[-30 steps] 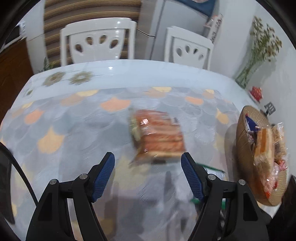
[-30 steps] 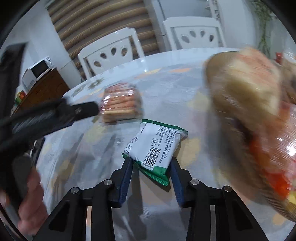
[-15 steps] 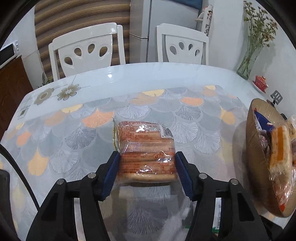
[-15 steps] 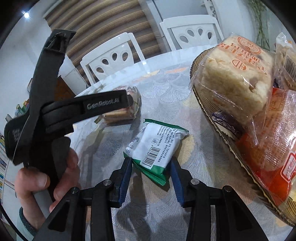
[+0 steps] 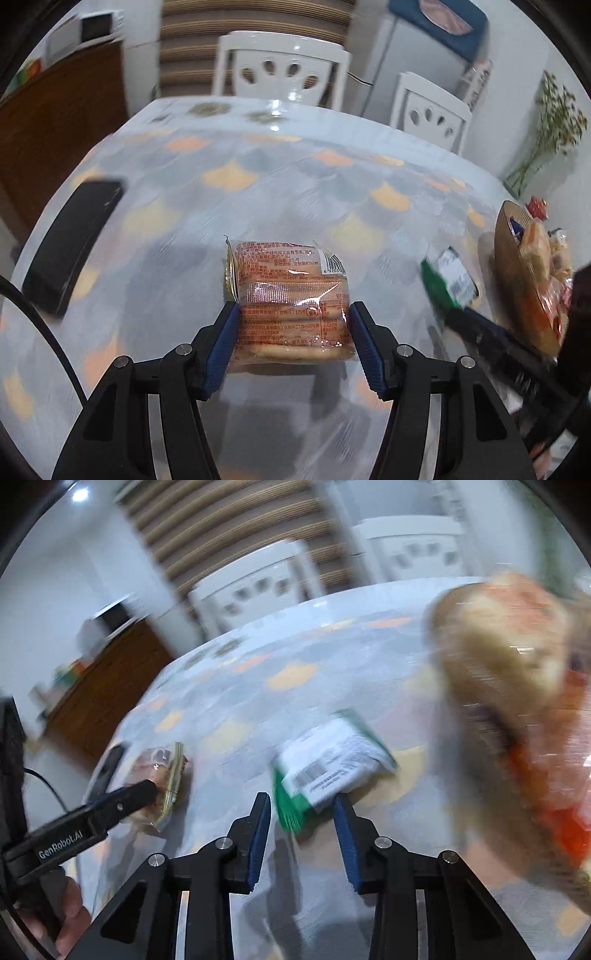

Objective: Organize snacks
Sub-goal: 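Lift both held packs off the table toward the amber bowl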

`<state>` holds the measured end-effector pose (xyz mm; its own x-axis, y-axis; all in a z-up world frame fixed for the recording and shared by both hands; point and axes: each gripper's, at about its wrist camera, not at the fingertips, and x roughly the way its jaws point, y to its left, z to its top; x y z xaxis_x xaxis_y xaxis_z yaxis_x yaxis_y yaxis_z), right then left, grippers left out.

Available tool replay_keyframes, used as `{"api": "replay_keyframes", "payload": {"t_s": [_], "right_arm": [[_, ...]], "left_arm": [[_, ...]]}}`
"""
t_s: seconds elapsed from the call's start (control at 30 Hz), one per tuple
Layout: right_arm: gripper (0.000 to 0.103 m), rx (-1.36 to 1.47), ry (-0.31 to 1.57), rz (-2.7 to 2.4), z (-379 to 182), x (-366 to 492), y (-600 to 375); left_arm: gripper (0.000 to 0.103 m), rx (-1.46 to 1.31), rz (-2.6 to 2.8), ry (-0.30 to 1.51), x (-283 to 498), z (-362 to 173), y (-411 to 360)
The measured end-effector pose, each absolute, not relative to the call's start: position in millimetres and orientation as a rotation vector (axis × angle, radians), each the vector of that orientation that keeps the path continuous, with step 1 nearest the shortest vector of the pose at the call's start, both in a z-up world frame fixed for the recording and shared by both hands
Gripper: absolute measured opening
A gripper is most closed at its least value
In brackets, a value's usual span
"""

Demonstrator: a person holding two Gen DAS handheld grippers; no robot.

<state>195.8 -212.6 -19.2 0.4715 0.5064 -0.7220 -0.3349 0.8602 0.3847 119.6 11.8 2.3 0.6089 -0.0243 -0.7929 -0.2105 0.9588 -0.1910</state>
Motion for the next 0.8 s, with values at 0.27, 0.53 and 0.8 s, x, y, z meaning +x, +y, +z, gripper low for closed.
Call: {"api": "replay_keyframes", "payload": {"t_s": [0.27,0.53,0.8], "right_arm": [[0.034,0.240,0.988,0.455,-20,172,-229],[0.070,0.345,0.995,0.373,-12,201,-219],[0.071,0.280,1.022,0.316,-19,251,-190]], "left_arm": [[0.058,-0.223,0.127,0.837,81,-6,12],[0.059,-0.145,0.134,0.796,77,-10,5],[0.060,-0.203,0.107,0.789,76,-12,14]]}}
